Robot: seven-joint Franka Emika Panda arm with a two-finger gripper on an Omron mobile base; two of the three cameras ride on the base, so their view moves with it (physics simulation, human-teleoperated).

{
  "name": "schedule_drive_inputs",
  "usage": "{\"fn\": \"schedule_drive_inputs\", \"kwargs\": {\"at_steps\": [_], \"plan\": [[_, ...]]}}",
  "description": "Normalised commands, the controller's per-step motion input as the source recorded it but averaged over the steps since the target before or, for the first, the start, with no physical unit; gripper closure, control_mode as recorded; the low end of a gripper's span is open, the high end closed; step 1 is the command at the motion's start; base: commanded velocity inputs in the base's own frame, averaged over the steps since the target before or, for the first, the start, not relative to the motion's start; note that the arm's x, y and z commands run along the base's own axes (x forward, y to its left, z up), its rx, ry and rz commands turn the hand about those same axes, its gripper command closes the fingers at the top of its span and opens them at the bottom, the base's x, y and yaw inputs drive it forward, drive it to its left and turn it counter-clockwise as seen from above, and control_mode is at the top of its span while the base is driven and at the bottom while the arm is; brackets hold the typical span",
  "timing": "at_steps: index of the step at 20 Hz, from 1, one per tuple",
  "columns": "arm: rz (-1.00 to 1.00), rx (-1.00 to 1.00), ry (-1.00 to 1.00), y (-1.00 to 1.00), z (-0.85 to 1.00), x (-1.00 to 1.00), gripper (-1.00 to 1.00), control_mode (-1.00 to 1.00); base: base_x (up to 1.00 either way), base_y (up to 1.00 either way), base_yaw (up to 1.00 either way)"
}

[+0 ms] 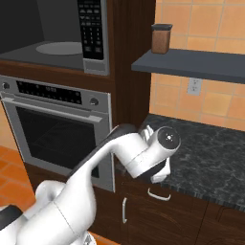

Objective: Open the microwave, place the bowl with waffle inside the microwave, then close the microwave door and turn it on.

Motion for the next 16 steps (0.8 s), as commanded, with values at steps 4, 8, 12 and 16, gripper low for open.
{"fn": "schedule_drive_inputs", "kwargs": {"at_steps": [4,8,12,16], "plan": [[0.03,0.00,0.04,-0.24,-0.39,0.45,-1.00,-1.00,0.00,0.00,0.00],[0.05,0.00,0.01,-0.21,-0.42,0.44,-1.00,-1.00,0.00,0.00,0.00],[0.07,0.00,0.04,-0.20,-0.37,0.46,-1.00,-1.00,0.00,0.00,0.00],[0.10,0.00,0.02,-0.22,-0.33,0.41,-1.00,-1.00,0.00,0.00,0.00]]}}
